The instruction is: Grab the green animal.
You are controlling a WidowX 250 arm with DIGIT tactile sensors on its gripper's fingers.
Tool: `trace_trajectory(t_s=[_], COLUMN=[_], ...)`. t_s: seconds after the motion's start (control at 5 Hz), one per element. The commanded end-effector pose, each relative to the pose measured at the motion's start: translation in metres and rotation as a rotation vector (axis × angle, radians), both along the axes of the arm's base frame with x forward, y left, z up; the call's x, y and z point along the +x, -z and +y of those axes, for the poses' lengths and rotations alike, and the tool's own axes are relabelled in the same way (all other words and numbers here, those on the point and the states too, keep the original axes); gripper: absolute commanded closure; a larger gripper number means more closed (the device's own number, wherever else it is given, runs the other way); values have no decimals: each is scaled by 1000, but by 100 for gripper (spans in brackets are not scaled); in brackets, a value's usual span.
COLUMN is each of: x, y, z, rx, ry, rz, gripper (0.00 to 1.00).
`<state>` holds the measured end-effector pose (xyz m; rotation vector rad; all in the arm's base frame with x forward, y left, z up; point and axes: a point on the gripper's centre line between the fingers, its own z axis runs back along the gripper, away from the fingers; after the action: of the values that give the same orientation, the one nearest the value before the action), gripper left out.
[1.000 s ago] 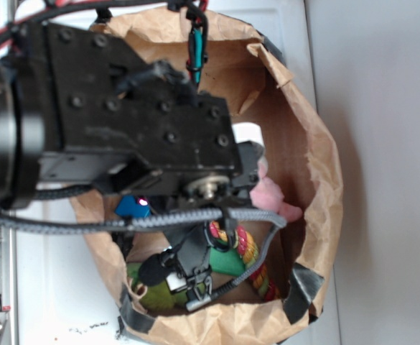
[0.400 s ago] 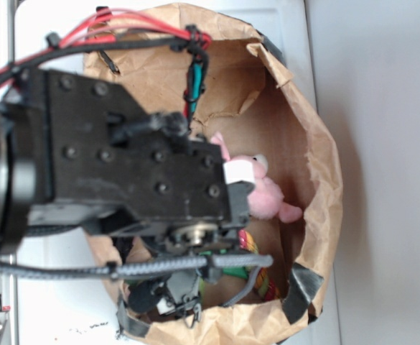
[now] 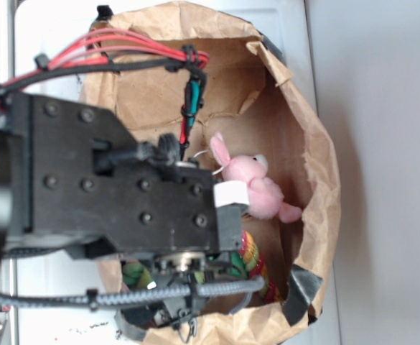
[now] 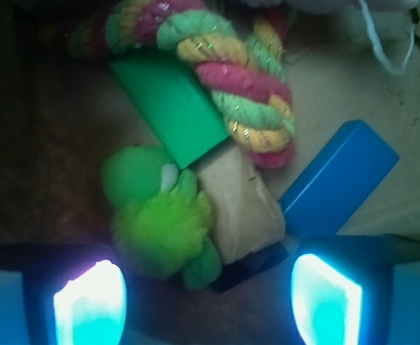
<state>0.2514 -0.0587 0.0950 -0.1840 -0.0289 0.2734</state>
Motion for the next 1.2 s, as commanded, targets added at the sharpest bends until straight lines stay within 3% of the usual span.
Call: trace_trajectory(t_s=[0.0,0.8,1.0], x=[-15,-14,-13], y=[-22,-29,-33], z=[-12,-6,7], rx=[26,26,-37], ry=[-11,0,-16], rz=[-21,-29,-53], gripper=[0,0,0])
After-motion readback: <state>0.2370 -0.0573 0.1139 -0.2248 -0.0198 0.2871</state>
